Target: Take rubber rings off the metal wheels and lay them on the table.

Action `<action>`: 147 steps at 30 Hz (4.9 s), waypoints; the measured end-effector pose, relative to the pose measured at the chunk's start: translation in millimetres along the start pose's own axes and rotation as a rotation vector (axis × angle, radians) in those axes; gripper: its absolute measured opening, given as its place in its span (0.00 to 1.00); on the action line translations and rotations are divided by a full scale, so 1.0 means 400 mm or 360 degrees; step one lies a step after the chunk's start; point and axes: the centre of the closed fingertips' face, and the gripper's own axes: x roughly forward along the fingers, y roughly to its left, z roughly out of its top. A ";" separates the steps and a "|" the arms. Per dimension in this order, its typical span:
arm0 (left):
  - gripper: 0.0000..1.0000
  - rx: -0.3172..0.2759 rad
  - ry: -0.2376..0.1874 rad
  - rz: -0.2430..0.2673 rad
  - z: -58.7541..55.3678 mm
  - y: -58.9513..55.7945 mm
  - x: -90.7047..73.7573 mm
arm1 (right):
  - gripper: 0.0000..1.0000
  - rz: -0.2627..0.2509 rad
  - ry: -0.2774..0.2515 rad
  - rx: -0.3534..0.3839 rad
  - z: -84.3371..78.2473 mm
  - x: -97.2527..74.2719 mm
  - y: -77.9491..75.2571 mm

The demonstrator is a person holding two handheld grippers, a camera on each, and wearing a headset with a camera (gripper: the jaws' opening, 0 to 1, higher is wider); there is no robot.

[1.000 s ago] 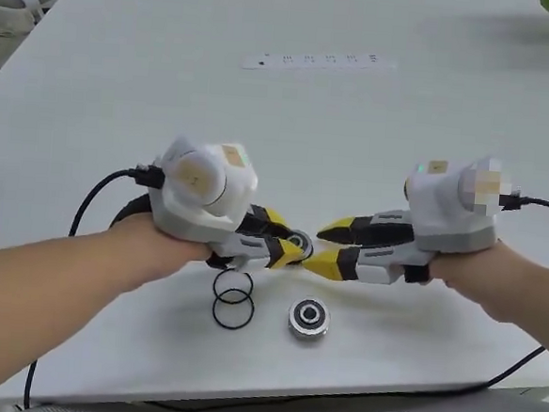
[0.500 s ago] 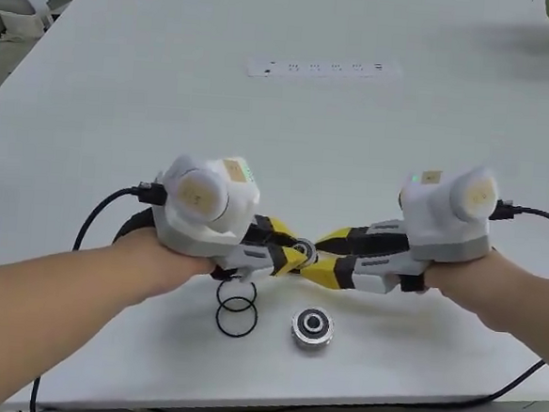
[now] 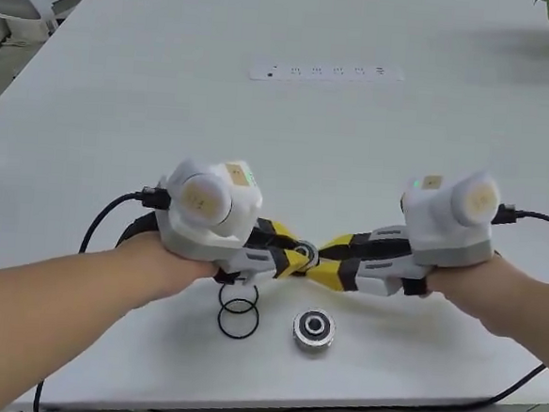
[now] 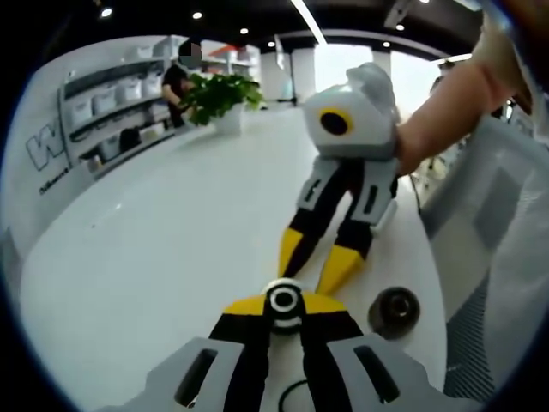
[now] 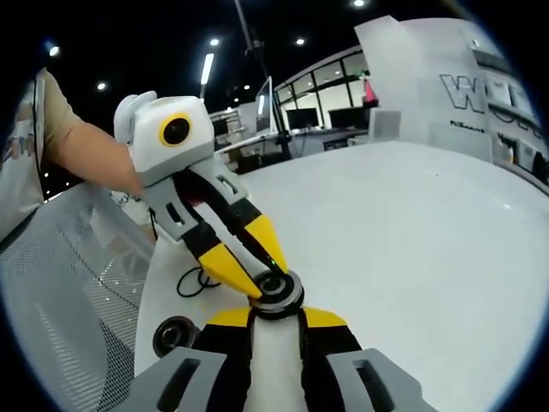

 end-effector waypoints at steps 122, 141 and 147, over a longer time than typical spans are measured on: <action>0.11 0.0014 0.0081 0.0133 -0.001 -0.001 0.006 | 0.00 0.0104 -0.0291 0.0795 0.066 -0.025 0.036; 0.11 0.0012 0.0073 0.0126 0.001 0.000 0.006 | 0.00 0.0098 -0.0299 0.0848 0.062 -0.037 0.023; 0.12 0.0001 0.0064 0.0131 0.002 0.000 0.005 | 0.00 0.0054 -0.0262 0.0841 0.053 -0.032 0.014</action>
